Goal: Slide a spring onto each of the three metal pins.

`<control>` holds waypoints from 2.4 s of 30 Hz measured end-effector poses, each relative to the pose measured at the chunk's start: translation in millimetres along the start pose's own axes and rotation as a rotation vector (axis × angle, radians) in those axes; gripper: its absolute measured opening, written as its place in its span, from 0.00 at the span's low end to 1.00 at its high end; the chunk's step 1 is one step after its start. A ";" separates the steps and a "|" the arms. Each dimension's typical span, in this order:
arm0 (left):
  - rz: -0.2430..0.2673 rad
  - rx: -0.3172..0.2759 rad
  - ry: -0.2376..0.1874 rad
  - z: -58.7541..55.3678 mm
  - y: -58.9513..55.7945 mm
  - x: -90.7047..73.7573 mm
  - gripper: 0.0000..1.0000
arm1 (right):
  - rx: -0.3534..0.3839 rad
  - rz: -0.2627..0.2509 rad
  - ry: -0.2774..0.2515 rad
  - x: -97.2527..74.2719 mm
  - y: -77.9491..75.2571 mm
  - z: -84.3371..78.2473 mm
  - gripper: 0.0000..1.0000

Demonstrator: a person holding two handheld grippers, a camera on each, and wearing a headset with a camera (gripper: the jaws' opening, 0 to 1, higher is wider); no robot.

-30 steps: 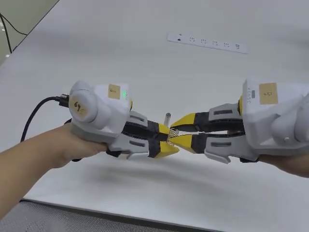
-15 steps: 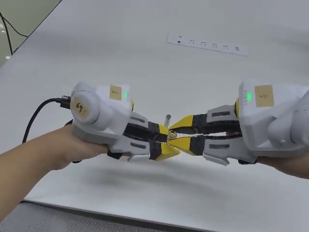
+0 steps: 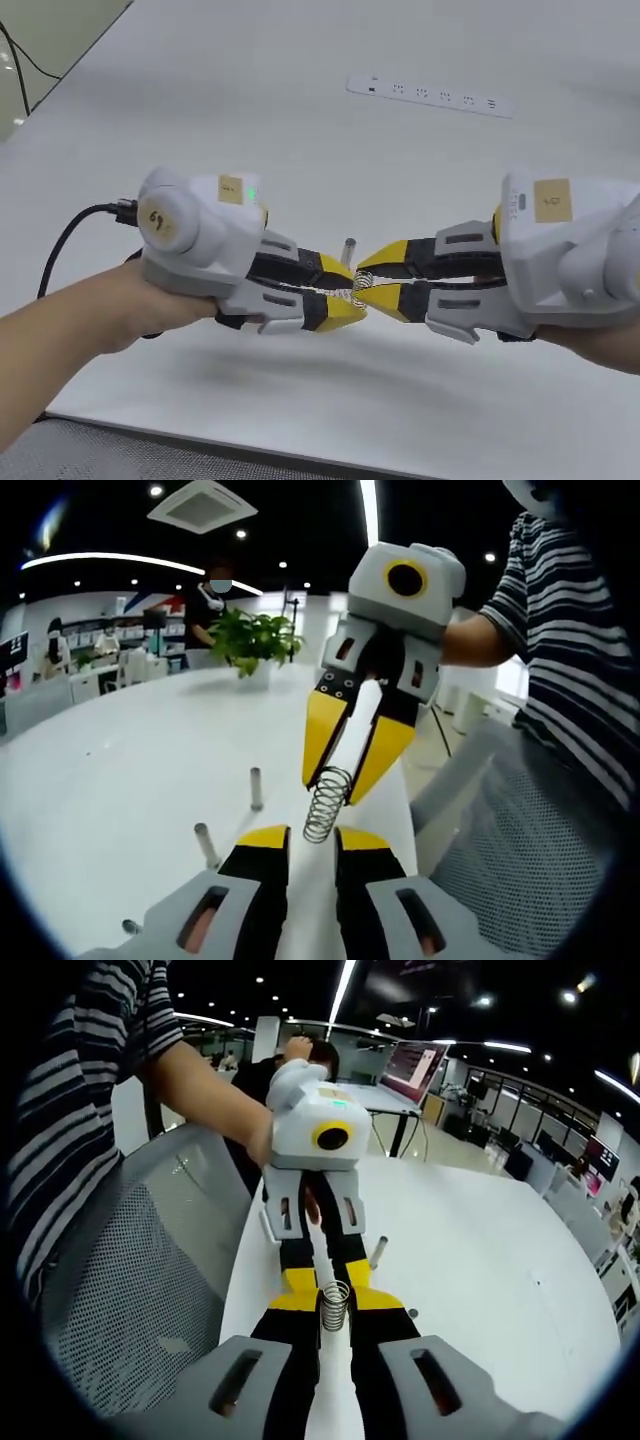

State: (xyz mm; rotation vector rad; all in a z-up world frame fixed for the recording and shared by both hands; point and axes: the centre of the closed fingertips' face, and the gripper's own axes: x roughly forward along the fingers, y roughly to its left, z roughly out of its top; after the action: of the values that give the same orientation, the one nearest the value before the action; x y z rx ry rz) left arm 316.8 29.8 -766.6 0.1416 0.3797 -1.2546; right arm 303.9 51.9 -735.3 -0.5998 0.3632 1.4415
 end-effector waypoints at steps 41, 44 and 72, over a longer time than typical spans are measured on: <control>0.134 -0.157 0.063 -40.2 23.7 -73.7 0.37 | 0.020 -0.105 0.020 -13.4 -25.0 -11.9 0.07; 0.150 -0.155 0.067 -39.9 28.6 -80.5 0.41 | 0.019 -0.115 0.026 -13.8 -26.2 -14.4 0.07; 0.266 -0.187 0.064 -50.8 51.2 -104.1 0.93 | 0.180 -0.154 -0.008 -22.5 -35.1 -24.2 0.07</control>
State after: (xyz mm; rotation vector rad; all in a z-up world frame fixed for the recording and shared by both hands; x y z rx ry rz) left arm 328.0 155.0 -782.0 0.0695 0.5143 -0.9490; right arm 339.0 18.8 -736.0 -0.4661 0.4259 1.2485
